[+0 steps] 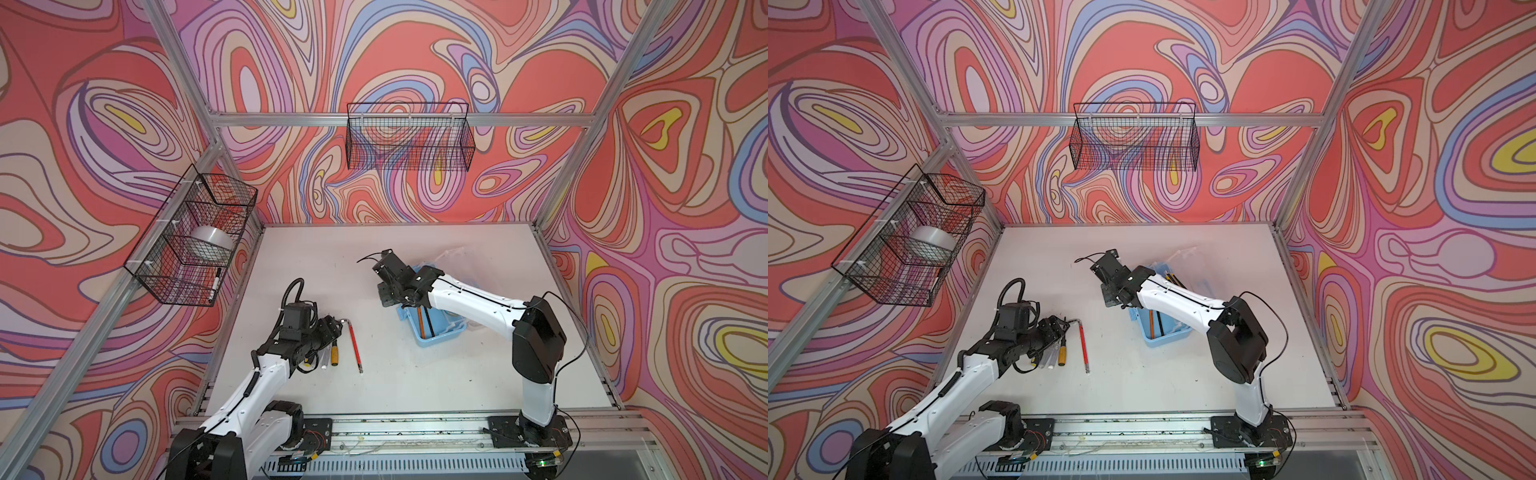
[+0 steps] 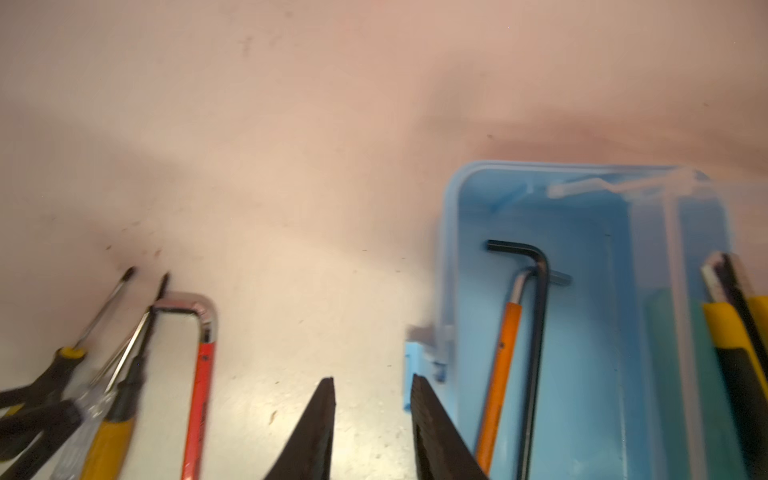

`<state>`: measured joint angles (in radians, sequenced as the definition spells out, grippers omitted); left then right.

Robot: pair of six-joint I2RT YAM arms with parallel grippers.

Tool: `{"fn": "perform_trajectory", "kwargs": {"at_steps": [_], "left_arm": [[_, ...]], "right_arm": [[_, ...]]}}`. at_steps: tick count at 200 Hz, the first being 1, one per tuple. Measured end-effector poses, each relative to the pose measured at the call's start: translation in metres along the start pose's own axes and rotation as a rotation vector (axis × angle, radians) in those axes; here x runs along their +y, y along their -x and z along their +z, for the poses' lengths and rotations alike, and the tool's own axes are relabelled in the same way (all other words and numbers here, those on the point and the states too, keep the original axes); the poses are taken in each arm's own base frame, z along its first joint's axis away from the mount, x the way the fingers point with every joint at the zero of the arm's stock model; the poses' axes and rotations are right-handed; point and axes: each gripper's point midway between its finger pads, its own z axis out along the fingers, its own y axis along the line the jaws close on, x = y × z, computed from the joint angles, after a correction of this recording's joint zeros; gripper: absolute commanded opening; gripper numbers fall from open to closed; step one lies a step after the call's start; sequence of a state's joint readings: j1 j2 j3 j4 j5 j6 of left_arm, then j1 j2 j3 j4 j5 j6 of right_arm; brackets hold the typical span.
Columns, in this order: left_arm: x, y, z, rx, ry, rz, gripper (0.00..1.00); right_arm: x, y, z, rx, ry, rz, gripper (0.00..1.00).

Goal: Pack the tool kit
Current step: 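Open the right gripper to drop the black hex key into the box, then move the right gripper back to the red hex key and grasp it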

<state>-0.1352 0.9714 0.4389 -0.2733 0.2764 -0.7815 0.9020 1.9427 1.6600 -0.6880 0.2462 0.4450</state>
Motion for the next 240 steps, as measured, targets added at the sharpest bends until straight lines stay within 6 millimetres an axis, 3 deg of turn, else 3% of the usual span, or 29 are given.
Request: {"fn": "perform_trajectory", "kwargs": {"at_steps": [13, 33, 79, 109, 184, 240], "left_arm": [[-0.001, 0.001, -0.002, -0.006, -0.006, 0.001, 0.75], [-0.003, 0.001, -0.007, -0.016, -0.015, 0.004, 0.76], [-0.003, 0.000, -0.023, -0.049, -0.023, 0.007, 0.75], [-0.002, -0.001, -0.036, -0.080, -0.028, 0.008, 0.76], [0.009, -0.009, -0.047, -0.087, 0.002, 0.001, 0.76], [0.009, -0.009, -0.049, -0.091, 0.000, 0.001, 0.76]], "right_arm": [[0.026, -0.002, -0.001, -0.002, 0.047, -0.027, 0.34], [0.049, -0.007, 0.009, 0.014, 0.084, -0.051, 0.34], [0.076, -0.037, 0.051, 0.106, 0.112, -0.082, 0.40], [0.092, -0.056, 0.064, 0.158, 0.141, -0.097, 0.39], [0.117, -0.071, 0.072, 0.210, 0.161, -0.123, 0.31], [0.113, -0.101, 0.085, 0.292, 0.111, -0.148, 0.29]]}}
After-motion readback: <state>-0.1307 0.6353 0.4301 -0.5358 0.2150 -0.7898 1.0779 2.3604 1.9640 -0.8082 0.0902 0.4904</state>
